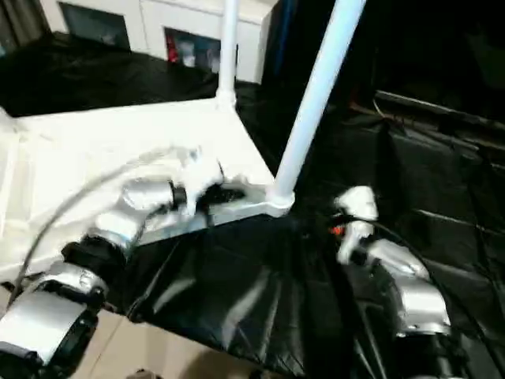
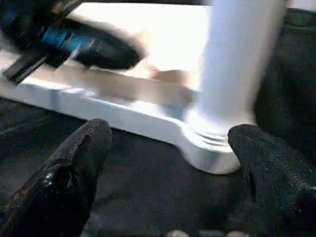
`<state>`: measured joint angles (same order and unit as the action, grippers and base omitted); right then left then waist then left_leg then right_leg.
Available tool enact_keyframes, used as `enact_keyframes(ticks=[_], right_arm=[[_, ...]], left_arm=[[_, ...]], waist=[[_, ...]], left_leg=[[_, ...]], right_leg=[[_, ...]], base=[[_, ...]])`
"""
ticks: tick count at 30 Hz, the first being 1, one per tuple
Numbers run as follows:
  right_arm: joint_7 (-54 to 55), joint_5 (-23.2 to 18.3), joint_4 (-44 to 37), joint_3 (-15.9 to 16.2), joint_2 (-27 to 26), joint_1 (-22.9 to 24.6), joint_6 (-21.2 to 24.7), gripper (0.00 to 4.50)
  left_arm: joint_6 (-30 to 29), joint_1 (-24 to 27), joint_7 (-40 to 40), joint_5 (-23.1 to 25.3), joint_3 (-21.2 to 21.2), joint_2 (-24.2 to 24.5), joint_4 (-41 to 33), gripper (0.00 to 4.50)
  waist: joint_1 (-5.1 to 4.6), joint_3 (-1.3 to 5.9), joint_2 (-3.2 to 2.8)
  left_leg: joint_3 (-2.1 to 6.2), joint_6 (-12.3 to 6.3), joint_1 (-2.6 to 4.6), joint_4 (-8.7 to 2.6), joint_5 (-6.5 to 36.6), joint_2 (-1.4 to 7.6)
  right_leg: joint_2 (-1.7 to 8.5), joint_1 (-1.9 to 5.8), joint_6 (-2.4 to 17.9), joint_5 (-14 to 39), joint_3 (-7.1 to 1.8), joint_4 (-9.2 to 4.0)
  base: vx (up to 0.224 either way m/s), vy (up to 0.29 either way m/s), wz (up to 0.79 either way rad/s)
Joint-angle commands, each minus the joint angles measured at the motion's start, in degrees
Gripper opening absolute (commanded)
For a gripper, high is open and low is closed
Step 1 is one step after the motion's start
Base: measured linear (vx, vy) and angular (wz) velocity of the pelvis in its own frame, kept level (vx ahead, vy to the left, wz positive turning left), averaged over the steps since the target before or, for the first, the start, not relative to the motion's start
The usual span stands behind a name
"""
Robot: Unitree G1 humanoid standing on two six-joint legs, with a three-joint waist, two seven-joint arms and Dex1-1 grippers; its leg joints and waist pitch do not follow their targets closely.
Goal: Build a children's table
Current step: Rotate leg to tighten
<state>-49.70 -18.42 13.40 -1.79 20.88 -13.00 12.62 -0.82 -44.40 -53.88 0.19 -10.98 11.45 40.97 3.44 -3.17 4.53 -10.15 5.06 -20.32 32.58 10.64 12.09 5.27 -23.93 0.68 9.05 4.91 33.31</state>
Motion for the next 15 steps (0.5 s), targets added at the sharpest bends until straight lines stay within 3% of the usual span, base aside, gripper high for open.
enact_keyframes(ticks=[1,2,3,4,5,6,7,8,9,10,11,12,14,15], right_arm=[[-0.8,-0.7,-1.6,0.8,0.0,-0.4,1.2,4.34],[-0.8,-0.6,-1.8,1.6,-1.1,-1.1,1.7,4.34],[-0.8,-0.6,-1.7,2.1,-1.9,-1.6,1.9,4.34],[-0.8,-0.7,-1.8,2.3,-2.2,-1.9,2.2,4.34],[-0.8,-0.7,-1.8,2.4,-2.3,-1.9,2.2,4.34],[-0.4,-0.3,-1.2,3.2,-3.5,-2.8,2.4,4.34],[-0.4,-0.3,-1.2,3.2,-3.5,-2.8,2.4,4.34],[-0.4,-0.4,-0.4,3.5,-4.6,-3.6,2.4,4.34],[-0.1,-0.3,0.2,3.8,-5.4,-4.2,2.3,4.34],[0.6,-0.1,1.9,4.5,-7.2,-5.5,2.0,4.34],[0.8,0.1,2.5,4.8,-7.8,-6.1,1.8,4.34],[2.0,0.9,4.3,5.5,-9.1,-7.3,1.2,4.34],[2.9,1.6,5.9,6.0,-10.3,-8.5,0.5,4.34],[3.8,2.2,7.5,6.6,-11.6,-9.6,0.0,4.34]], left_arm=[[-4.9,1.9,-3.2,-1.3,0.1,1.8,-5.5,1.07],[-12.2,5.0,-8.1,-3.3,-0.7,5.4,-14.1,1.21],[-15.9,7.1,-10.7,-4.8,-1.1,7.7,-18.9,1.35],[-18.2,8.3,-12.4,-5.6,-1.3,9.0,-21.9,1.42],[-18.5,8.5,-12.6,-5.7,-1.3,9.3,-22.3,1.46],[-22.9,11.9,-14.8,-7.3,-1.4,12.8,-29.1,1.46],[-22.9,11.9,-14.8,-7.3,-1.4,12.8,-29.1,1.54],[-25.3,13.9,-15.6,-8.0,-1.5,15.1,-32.5,1.54],[-26.8,15.3,-16.1,-8.4,-1.5,16.8,-34.7,1.78],[-29.1,18.5,-16.8,-9.0,-1.6,20.3,-38.8,1.78],[-29.7,19.6,-17.0,-9.2,-1.5,21.5,-40.1,1.85],[-30.6,21.3,-16.7,-9.1,-1.1,22.9,-41.8,1.89],[-31.2,22.6,-16.3,-8.9,-0.7,23.8,-43.1,2.11],[-32.0,23.9,-15.8,-8.7,-0.2,24.5,-44.4,2.26]], waist=[[0.41,3.92,0.15],[0.43,3.94,-0.2],[0.1,3.75,-0.3],[-0.14,3.76,-0.45],[-0.14,3.76,-0.45],[-0.06,3.63,-0.3],[-0.16,3.43,-0.39],[0.09,3.45,-0.35],[0.23,3.52,-0.59],[0.26,3.25,-0.46],[0.27,3.34,-0.76],[0.16,3.01,-0.72],[0.07,3.13,-0.85],[0.3,3.24,-1.08]], left_leg=[[-0.19,-5.73,-0.08,-3.05,7.2,1.4],[-0.07,-5.11,0.02,-3.23,6.6,1.64],[-0.05,-4.61,-0.44,-3.39,6.3,1.5],[-0.17,-3.77,0.03,-3.43,7.2,1.59],[-0.17,-3.77,0.03,-3.43,7.2,1.59],[-0.3,-3.12,0.36,-3.39,7.6,1.66],[-0.26,-2.94,0.08,-3.49,8.1,1.58],[-0.4,-2.26,0.55,-3.45,9.3,1.54],[-0.27,-1.91,0.63,-3.52,9.5,1.65],[-0.32,-1.52,0.49,-3.69,10.4,1.55],[-0.11,-0.95,0.65,-3.79,11.1,1.74],[-0.12,-0.11,0.5,-4.06,12.7,1.49],[-0.09,0.83,0.58,-4.05,12.7,1.34],[-0.22,1.06,1.07,-3.91,12.6,1.4]], right_leg=[[2.95,3.71,13.3,8.7,-2.53,-2.58],[3.15,3.86,13.9,7.5,-2.61,-2.11],[2.98,3.91,13.9,7.7,-2.64,-2.07],[2.93,3.65,13.9,8.8,-2.7,-2.2],[2.93,3.65,13.9,8.8,-2.7,-2.2],[2.88,3.38,14.4,8.2,-2.9,-1.99],[2.75,3.4,14.1,9.1,-2.9,-2.05],[2.73,3.24,13.6,10.9,-2.83,-2.27],[2.89,3.23,13.6,11.1,-2.87,-2.05],[2.68,3.1,12.9,12.7,-2.83,-2.31],[2.94,3.06,12.9,13.4,-2.84,-2.07],[2.64,3.0,11.1,17.2,-2.81,-2.68],[2.59,2.9,10.8,17.1,-2.87,-2.69],[2.56,2.56,11.0,16.2,-2.92,-2.64]], base=[[0.0,0.0,0.0],[0.0,0.0,0.0],[0.0,0.0,0.0],[0.0,0.0,0.0],[0.0,0.0,0.0],[0.0,0.0,0.0],[0.0,0.0,0.0],[0.0,0.0,0.0],[0.0,0.0,0.0],[0.0,0.0,0.0],[0.0,0.0,0.0],[0.0,0.0,0.0],[0.0,0.0,0.0],[0.0,0.0,0.0]])
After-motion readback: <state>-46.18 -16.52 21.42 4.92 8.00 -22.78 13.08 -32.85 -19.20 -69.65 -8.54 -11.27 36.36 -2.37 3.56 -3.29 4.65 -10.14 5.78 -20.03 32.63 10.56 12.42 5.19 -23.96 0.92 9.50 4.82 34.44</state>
